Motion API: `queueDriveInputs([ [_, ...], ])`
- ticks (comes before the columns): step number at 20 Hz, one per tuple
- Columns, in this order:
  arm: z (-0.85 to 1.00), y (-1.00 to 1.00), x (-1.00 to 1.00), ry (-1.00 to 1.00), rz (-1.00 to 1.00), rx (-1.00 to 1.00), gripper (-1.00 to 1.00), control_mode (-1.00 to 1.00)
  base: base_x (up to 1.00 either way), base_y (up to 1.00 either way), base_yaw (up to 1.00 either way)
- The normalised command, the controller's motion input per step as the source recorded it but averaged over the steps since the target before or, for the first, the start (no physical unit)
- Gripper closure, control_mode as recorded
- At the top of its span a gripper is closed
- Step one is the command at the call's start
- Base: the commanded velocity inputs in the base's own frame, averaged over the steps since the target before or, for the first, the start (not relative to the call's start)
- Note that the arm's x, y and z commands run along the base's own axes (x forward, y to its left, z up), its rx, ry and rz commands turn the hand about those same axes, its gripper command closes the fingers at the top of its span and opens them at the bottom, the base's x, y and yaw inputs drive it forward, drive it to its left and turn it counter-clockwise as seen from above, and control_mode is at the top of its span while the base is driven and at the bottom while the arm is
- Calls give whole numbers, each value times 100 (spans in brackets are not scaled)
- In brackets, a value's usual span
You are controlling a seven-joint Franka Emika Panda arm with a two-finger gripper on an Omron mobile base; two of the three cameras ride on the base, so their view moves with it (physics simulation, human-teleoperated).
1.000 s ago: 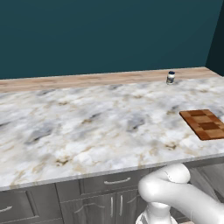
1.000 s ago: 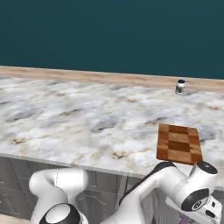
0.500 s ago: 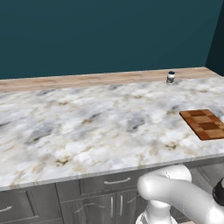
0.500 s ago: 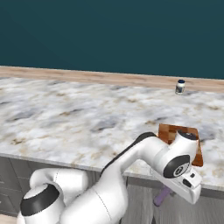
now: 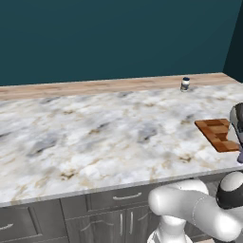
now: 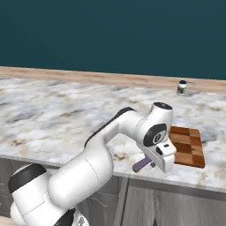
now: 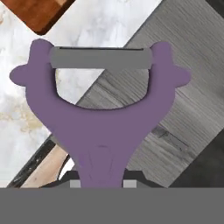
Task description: Open the drawer on the right and place the cutting tools on the cutting board.
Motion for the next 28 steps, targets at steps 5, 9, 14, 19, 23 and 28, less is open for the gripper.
queueDriveInputs([
  [5,31,29,90,1,-27,-5,100,-100,0,0,0],
  [9,10,3,90,1,-29,-5,100,-100,0,0,0],
  [14,1,0,84,2,-29,-5,100,-100,0,0,0],
  [19,0,-2,64,1,-28,-3,100,-100,0,0,0],
  [23,0,-31,48,0,-25,0,100,-100,0,0,0],
  [28,-1,-45,37,0,-23,0,100,-100,0,0,0],
])
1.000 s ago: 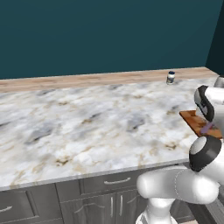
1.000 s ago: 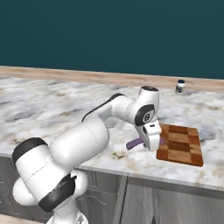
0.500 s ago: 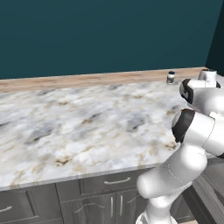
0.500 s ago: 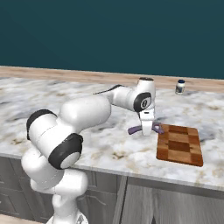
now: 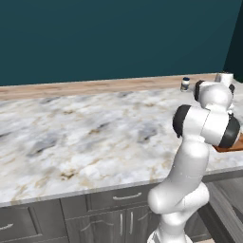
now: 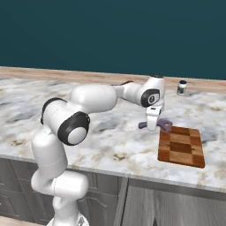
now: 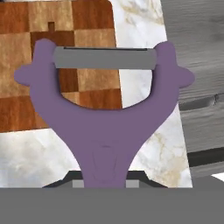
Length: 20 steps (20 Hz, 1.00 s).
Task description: Open the drawer on the right and place the cutting tools on the cutting board.
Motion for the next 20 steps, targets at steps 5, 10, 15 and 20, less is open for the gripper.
queueDriveInputs([
  [5,-10,-45,26,0,-19,0,100,-100,0,0,0],
  [10,-31,-40,3,0,-8,0,100,-100,0,0,0],
  [15,-35,-20,5,0,0,0,100,-100,0,0,0],
  [20,-32,-1,12,0,0,0,100,-100,0,0,0],
])
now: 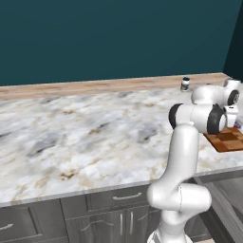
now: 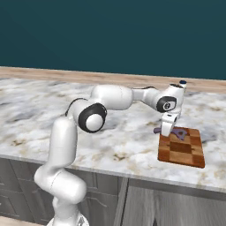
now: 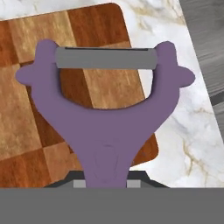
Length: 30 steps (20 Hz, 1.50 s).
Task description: Open the drawer on the right and place the cutting tools on the cutting board.
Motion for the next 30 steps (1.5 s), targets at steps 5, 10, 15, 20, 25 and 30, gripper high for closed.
queueDriveInputs([
  [5,-24,0,34,-2,0,0,100,-100,0,0,0],
  [10,-18,0,41,0,0,0,100,-100,0,0,0],
  [15,-24,-13,22,0,0,0,100,-100,0,0,0],
  [20,-30,-23,17,0,0,0,100,-100,0,0,0],
  [25,-27,-21,13,0,0,0,100,-100,0,0,0],
  [30,-23,-9,6,0,0,0,100,-100,0,0,0],
])
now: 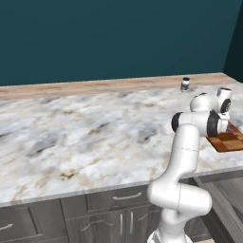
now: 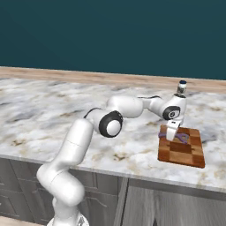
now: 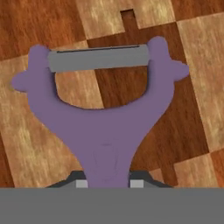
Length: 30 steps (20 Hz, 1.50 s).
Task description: Open the drawer on the right and place the cutting tools on the cutting board.
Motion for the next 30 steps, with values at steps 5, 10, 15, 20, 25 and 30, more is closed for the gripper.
queueDriveInputs([
  [5,-10,-3,1,0,0,0,-100,-100,0,0,0],
  [10,3,-2,0,0,0,0,-100,-100,0,0,0],
  [15,41,0,-14,-3,0,0,-100,-100,0,0,0],
  [20,77,1,-70,-13,0,0,-100,-100,0,0,0],
  [25,53,10,-96,-15,5,-1,-100,-100,0,0,0],
  [30,12,29,-100,-15,18,-10,-100,-100,0,0,0],
])
